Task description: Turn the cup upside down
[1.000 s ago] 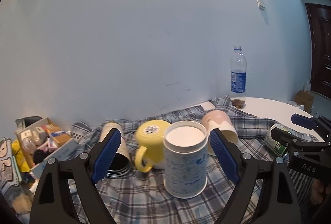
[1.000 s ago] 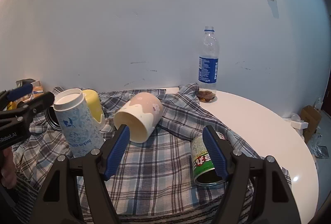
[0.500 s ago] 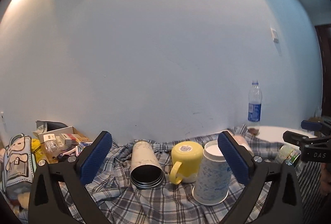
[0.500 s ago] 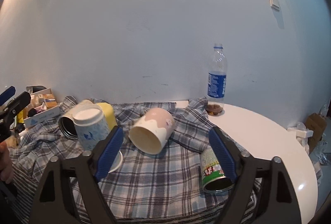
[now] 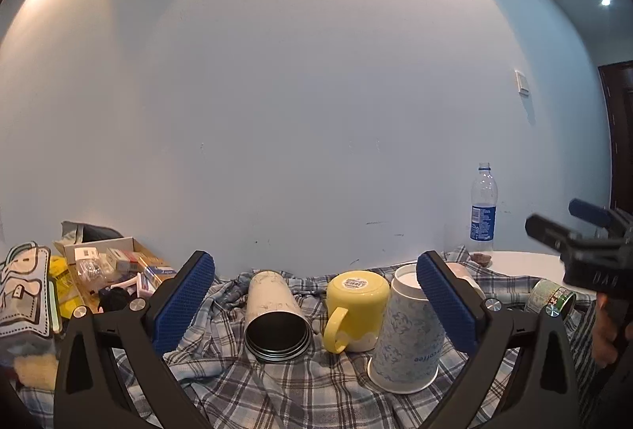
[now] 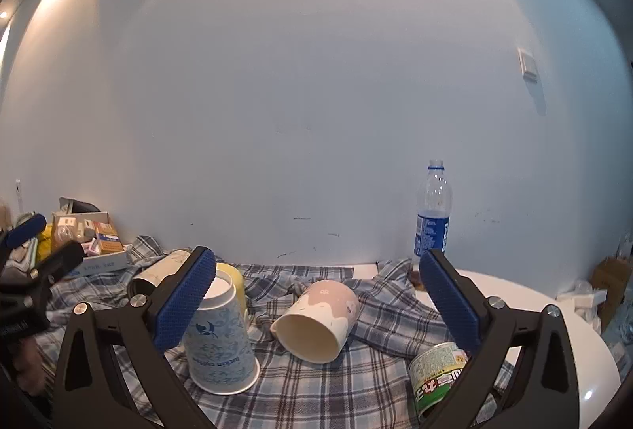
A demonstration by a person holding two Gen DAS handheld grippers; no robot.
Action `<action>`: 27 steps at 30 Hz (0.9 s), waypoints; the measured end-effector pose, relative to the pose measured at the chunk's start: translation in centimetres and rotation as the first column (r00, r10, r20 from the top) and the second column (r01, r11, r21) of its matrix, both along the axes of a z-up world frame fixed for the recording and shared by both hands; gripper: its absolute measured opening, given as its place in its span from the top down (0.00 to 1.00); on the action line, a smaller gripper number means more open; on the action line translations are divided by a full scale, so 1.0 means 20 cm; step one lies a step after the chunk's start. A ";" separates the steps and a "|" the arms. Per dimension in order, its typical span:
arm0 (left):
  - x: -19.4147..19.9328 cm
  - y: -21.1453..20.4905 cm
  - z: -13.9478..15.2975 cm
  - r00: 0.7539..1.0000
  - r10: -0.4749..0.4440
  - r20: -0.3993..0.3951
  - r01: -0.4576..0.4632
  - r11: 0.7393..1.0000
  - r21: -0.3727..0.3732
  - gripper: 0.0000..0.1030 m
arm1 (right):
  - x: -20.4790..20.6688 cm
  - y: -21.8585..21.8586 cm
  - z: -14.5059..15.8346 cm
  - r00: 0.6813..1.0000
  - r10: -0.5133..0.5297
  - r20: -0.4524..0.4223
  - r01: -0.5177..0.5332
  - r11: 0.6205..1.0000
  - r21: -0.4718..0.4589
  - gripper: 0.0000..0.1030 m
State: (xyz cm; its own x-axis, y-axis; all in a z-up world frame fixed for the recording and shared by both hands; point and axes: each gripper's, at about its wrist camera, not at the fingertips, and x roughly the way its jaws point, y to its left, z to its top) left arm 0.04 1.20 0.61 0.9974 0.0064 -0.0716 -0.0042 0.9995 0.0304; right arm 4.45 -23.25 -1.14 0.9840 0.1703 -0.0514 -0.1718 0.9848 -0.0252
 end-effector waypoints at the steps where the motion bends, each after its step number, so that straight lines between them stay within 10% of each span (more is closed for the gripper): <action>1: 0.00 0.01 -0.01 1.000 0.004 0.004 -0.004 1.000 -0.009 0.00 | 0.01 0.01 -0.02 1.000 -0.003 -0.005 0.003 1.000 -0.011 0.00; 27: -0.04 -0.03 -0.03 0.999 0.027 0.032 -0.028 0.999 0.026 0.00 | -0.08 0.05 -0.06 0.999 0.009 0.044 -0.006 0.998 -0.061 0.00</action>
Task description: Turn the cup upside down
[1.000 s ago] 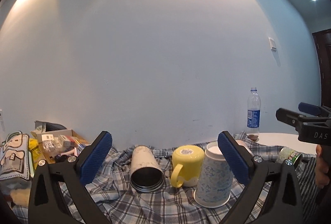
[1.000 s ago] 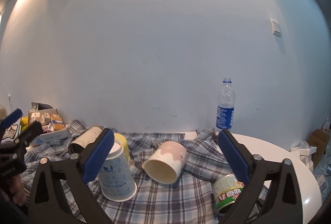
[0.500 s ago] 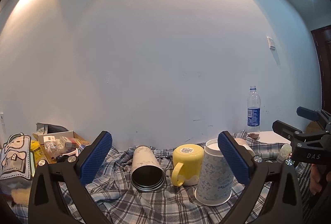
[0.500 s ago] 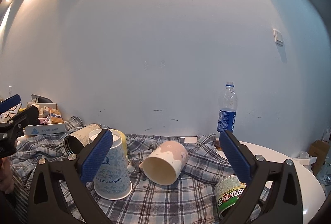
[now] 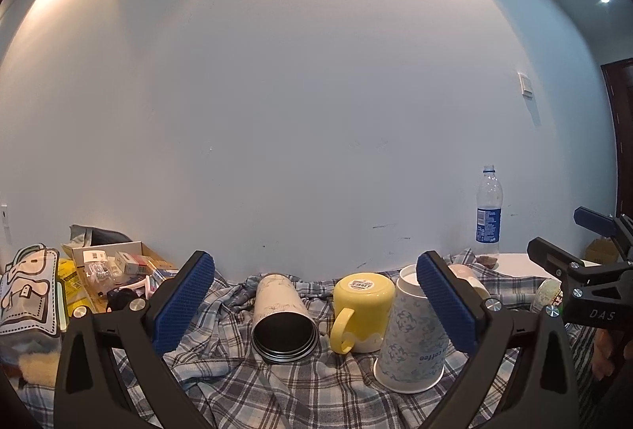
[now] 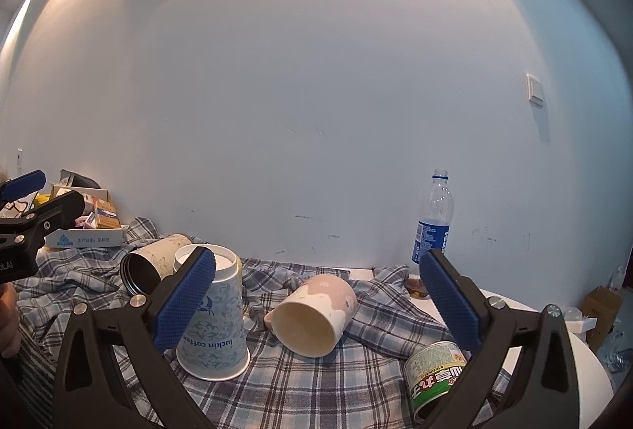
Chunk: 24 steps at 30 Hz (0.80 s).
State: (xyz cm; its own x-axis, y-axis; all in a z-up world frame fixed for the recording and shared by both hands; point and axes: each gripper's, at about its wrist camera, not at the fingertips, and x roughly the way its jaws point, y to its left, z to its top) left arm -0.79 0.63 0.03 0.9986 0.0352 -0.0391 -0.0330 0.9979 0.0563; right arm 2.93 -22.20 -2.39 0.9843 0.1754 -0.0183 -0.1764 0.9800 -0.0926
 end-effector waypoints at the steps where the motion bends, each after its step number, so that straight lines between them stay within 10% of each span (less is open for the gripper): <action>1: 0.00 -0.01 0.00 1.000 0.001 -0.001 -0.001 1.000 0.005 0.00 | 0.00 0.00 0.00 1.000 -0.001 0.000 0.001 1.000 0.000 0.00; 24: 0.01 -0.02 -0.01 1.000 0.008 -0.015 -0.008 1.000 0.014 0.00 | 0.01 0.00 0.00 1.000 -0.004 -0.014 0.004 1.000 -0.001 0.00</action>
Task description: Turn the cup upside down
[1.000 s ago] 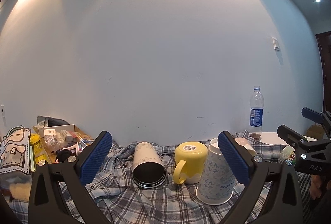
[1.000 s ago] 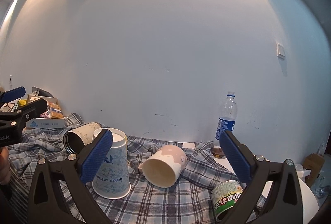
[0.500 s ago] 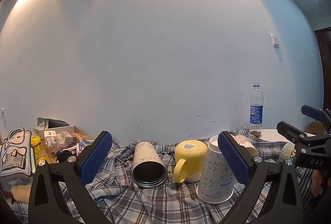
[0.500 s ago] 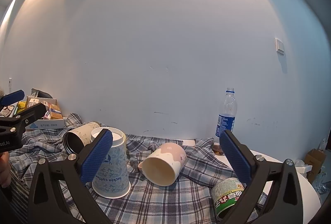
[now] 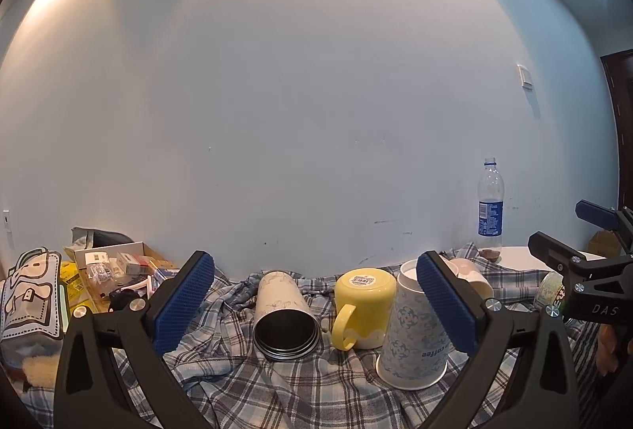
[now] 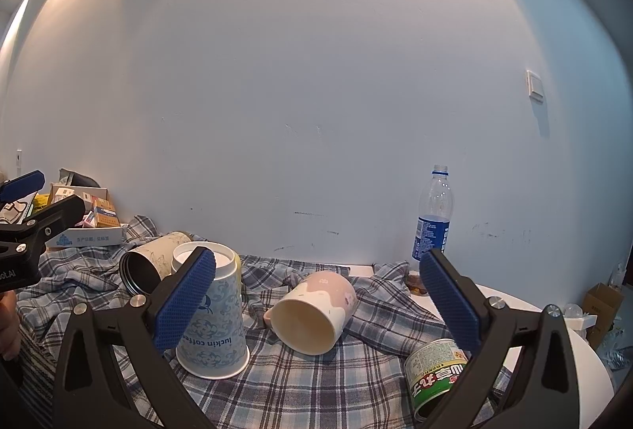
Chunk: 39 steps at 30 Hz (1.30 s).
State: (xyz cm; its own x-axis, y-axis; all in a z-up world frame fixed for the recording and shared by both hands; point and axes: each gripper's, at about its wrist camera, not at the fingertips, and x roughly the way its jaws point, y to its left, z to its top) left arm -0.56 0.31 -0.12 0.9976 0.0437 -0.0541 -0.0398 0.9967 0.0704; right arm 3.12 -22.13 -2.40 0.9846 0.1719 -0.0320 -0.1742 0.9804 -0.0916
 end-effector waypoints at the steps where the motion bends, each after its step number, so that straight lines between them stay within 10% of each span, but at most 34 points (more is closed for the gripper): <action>1: 0.00 0.00 0.00 1.000 0.000 0.001 0.000 1.000 0.000 0.00 | 0.00 0.00 0.00 1.000 0.000 -0.001 0.000 1.000 0.000 0.00; 39: 0.00 0.01 0.00 1.000 0.007 0.005 -0.007 1.000 -0.005 0.00 | 0.00 0.00 0.00 1.000 0.000 0.000 0.000 1.000 0.001 0.00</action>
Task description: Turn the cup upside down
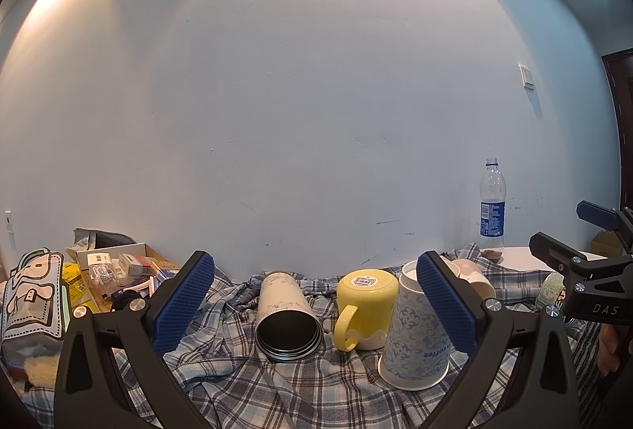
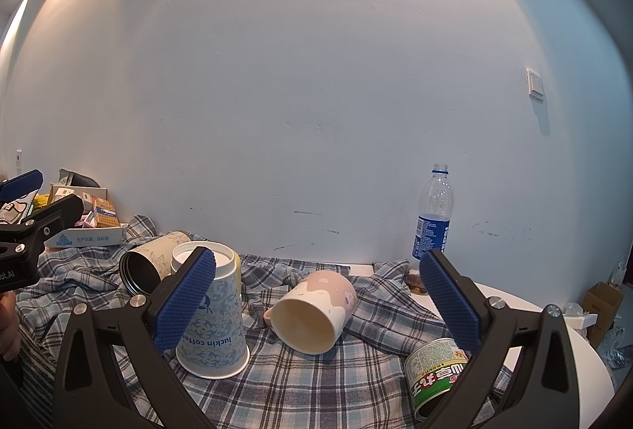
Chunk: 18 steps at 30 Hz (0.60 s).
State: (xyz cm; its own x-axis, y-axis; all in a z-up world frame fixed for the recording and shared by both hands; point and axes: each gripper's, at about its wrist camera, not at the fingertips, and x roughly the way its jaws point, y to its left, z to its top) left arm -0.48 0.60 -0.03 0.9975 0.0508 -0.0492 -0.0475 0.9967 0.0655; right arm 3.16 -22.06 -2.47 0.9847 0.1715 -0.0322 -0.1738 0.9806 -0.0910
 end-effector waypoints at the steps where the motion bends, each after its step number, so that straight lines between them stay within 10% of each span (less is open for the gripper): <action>1: 0.00 0.00 0.00 1.000 0.000 0.000 0.000 1.000 0.000 0.00 | 0.00 0.00 0.00 1.000 0.000 0.000 0.000 1.000 0.000 0.00; 18: 0.00 0.00 0.00 1.000 0.000 0.000 0.000 1.000 0.000 0.00 | 0.00 0.00 -0.01 1.000 0.001 -0.003 -0.001 1.000 -0.001 0.00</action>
